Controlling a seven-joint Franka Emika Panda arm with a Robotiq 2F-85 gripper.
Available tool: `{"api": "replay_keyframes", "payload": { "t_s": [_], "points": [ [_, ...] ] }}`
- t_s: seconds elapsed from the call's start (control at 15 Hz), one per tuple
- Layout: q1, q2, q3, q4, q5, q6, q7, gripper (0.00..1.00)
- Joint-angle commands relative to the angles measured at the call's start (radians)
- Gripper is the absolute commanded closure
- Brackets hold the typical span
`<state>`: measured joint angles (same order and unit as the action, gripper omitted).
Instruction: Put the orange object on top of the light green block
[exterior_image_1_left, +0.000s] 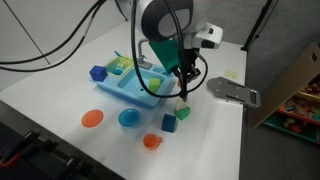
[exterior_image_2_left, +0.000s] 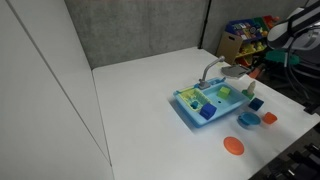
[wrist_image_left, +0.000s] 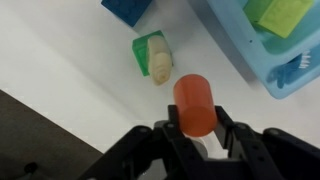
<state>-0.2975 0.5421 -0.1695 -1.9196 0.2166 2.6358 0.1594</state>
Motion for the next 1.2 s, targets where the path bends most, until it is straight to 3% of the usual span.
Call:
{"api": "replay_keyframes", "payload": {
  "t_s": [0.0, 0.53, 1.13],
  "points": [
    [0.002, -0.116, 0.019, -0.076, 0.023, -0.001, -0.032, 0.86],
    [0.082, -0.216, 0.040, -0.152, -0.027, -0.133, -0.048, 0.86],
    [0.216, -0.129, 0.016, -0.075, -0.206, -0.259, 0.067, 0.86]
  ]
}}
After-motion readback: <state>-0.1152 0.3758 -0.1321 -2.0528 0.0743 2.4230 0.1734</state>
